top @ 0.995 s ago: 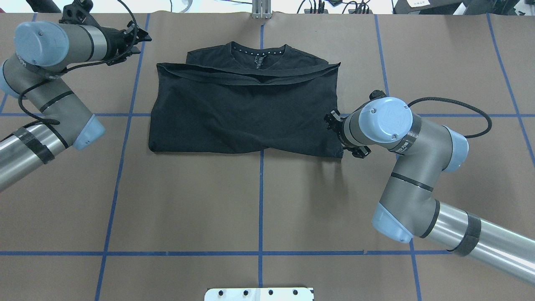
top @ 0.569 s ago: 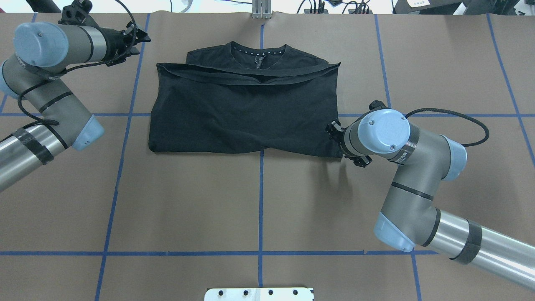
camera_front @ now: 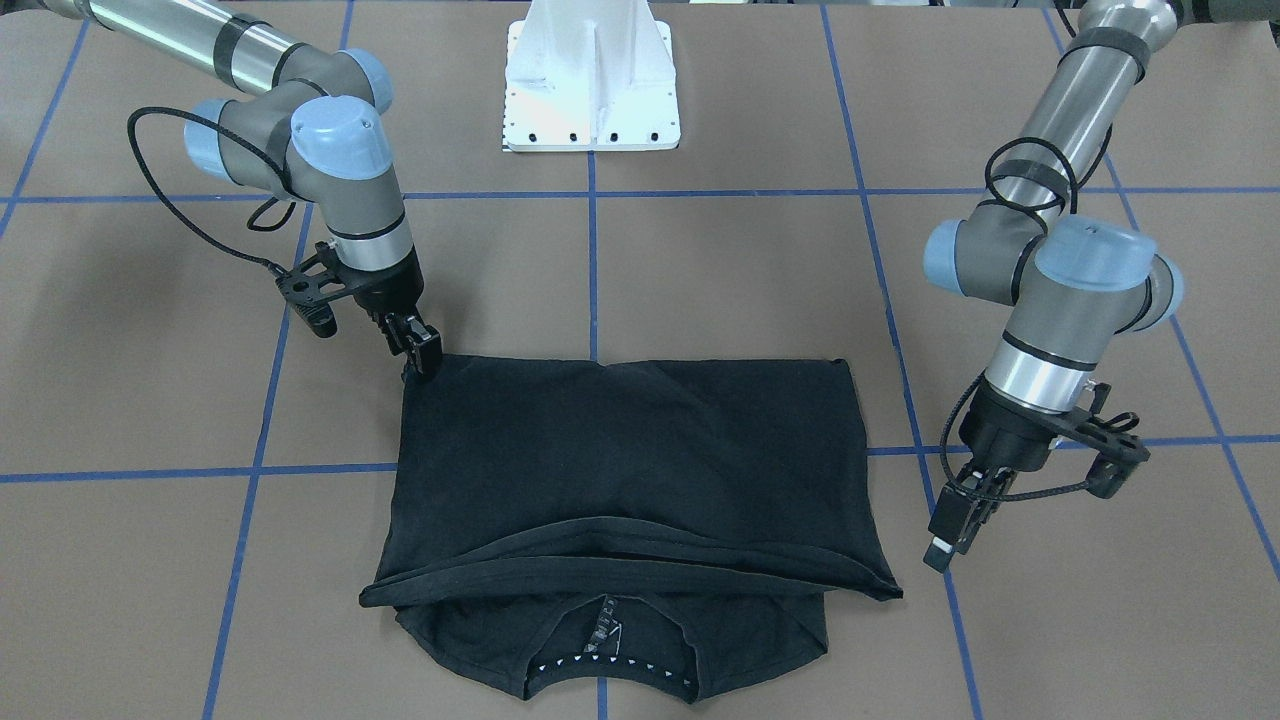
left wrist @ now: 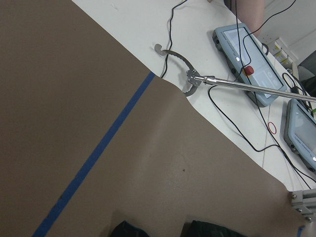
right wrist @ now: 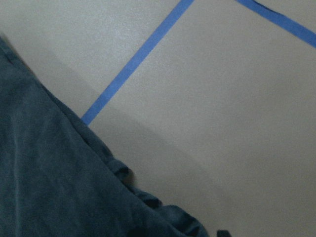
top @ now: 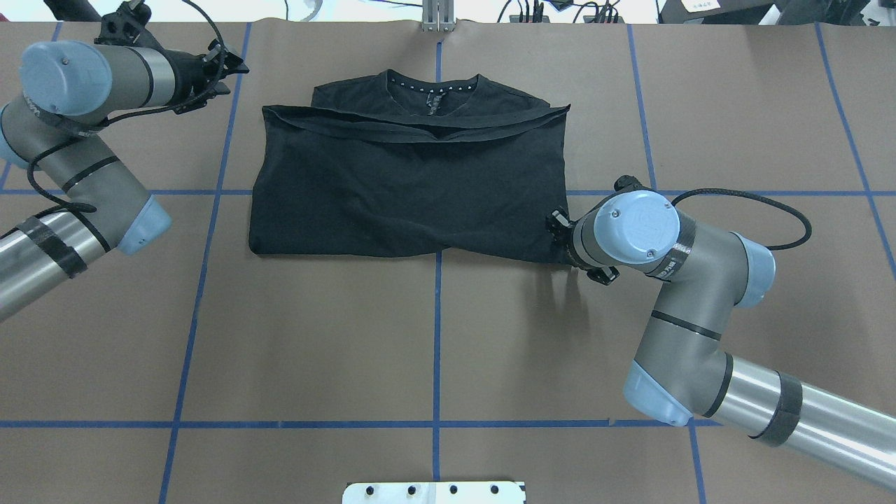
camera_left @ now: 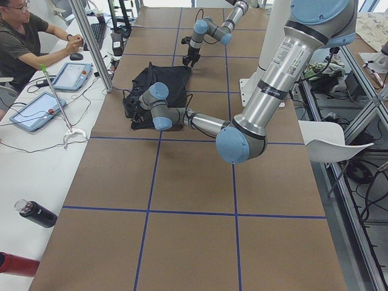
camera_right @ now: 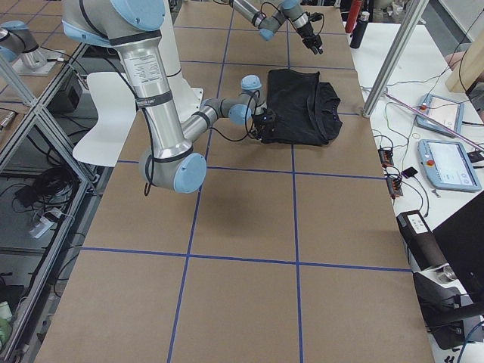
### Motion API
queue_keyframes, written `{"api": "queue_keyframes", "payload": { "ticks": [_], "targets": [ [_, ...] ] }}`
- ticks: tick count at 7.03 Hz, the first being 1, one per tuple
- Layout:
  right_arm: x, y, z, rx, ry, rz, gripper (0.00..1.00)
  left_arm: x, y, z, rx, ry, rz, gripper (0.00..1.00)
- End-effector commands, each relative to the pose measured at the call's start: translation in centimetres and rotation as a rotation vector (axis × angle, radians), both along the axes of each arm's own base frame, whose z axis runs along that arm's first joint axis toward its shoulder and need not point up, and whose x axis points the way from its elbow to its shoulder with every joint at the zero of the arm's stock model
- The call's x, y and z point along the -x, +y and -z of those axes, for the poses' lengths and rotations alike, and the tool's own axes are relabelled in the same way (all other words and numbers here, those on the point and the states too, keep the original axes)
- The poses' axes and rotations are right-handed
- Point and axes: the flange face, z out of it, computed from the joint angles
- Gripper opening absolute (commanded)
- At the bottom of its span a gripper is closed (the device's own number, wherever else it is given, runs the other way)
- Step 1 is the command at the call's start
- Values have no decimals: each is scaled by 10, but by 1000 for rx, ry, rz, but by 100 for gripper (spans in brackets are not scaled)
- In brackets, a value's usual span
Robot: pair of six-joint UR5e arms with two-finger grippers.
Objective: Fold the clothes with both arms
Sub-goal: 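Lower the right gripper to the folded shirt's corner nearest it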
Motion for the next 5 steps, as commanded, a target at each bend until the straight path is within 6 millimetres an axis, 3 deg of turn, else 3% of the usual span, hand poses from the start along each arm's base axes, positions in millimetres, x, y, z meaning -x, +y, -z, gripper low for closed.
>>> {"api": "queue_keyframes", "payload": {
  "ticks": [1, 3, 4, 5],
  "targets": [
    [0, 0, 0, 0, 1, 1, 0, 1, 1, -5, 5, -5, -1, 58],
    [-1, 1, 8, -9, -15, 6, 0, 1, 2, -4, 3, -3, -1, 58],
    [-11, 4, 18, -16, -38, 11, 0, 2, 3, 4, -7, 7, -3, 57],
    [-32, 17, 30, -20, -74, 27, 0, 7, 9, 25, -40, 32, -10, 57]
  ]
}}
